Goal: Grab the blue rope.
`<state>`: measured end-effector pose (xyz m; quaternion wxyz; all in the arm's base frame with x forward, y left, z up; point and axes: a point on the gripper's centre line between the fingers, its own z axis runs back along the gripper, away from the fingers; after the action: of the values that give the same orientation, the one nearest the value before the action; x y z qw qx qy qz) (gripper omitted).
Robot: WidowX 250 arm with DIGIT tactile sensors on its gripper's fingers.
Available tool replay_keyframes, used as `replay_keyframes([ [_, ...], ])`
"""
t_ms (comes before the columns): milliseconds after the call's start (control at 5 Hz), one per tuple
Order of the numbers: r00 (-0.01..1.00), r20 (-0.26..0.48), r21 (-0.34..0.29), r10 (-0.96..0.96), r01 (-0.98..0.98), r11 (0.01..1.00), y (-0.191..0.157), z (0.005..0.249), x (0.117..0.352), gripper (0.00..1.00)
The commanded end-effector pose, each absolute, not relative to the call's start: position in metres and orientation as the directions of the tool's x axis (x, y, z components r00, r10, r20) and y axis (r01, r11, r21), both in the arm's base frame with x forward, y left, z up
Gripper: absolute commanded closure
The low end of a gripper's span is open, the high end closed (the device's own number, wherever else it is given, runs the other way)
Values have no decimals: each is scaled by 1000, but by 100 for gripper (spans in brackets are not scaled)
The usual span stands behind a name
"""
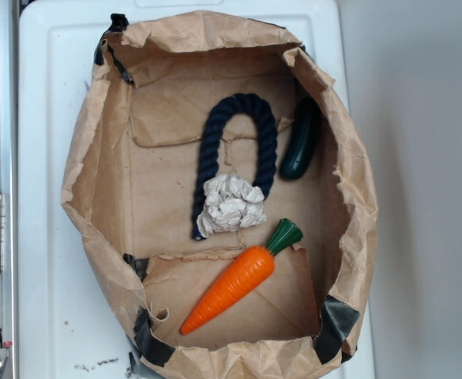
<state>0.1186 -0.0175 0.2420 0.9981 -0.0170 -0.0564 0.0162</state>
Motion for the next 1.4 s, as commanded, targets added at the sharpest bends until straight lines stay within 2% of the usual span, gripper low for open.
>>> replay_keyframes([
  [0,993,112,-36,34,-30,999,-18,242,119,0],
  [200,963,143,-65,229,-222,973,-11,235,168,0],
  [400,924,194,-133,329,-307,942,3,215,196,0],
  [600,841,165,-254,516,-469,846,21,200,230,0],
  [800,743,173,-313,647,-581,751,39,178,260,0],
  [1000,707,202,-274,678,-624,732,51,165,280,0],
  [1200,692,207,-268,691,-640,721,60,156,289,0],
])
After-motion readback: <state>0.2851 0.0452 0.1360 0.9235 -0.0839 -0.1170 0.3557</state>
